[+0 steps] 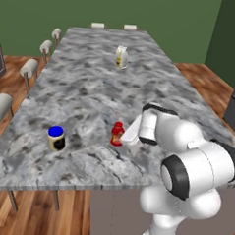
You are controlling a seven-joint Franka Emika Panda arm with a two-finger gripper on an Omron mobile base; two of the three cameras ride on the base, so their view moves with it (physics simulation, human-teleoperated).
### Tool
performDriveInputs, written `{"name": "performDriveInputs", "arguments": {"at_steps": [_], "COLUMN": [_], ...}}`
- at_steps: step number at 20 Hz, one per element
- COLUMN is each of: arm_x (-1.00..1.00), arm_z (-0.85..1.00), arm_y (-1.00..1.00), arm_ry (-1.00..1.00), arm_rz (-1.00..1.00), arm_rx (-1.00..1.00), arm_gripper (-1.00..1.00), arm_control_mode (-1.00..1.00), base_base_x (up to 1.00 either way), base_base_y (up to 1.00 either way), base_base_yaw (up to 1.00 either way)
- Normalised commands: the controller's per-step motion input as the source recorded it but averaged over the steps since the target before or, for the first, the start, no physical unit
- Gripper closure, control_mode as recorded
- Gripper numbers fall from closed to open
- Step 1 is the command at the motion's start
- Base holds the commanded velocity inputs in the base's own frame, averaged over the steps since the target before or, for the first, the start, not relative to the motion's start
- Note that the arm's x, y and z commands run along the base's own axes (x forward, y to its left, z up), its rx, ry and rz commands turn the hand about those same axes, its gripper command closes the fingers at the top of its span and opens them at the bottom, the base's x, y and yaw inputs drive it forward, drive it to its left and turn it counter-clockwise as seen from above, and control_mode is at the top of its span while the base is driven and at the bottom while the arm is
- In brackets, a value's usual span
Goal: Move the ketchup and mayonnaise from the cabinet to the dining counter.
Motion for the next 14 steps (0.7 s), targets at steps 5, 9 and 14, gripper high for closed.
{"name": "performDriveInputs", "arguments": {"at_steps": [5,9,14], "arm_x": [-0.05,0.0,-0.05], "arm_z": [0.86,0.96,1.0], "arm_y": [-0.07,0.0,0.0], "arm_ry": [0.23,0.31,0.35], "arm_rz": [0.01,0.0,0.0], "arm_rx": [-0.11,-0.14,-0.14], "arm_gripper": [-1.0,-1.0,-1.0], "arm_control_mode": [-1.0,-1.0,-1.0], "base_base_x": [0.0,0.0,0.0], "base_base_y": [0.0,0.0,0.0], "base_base_yaw": [0.0,0.0,0.0]}}
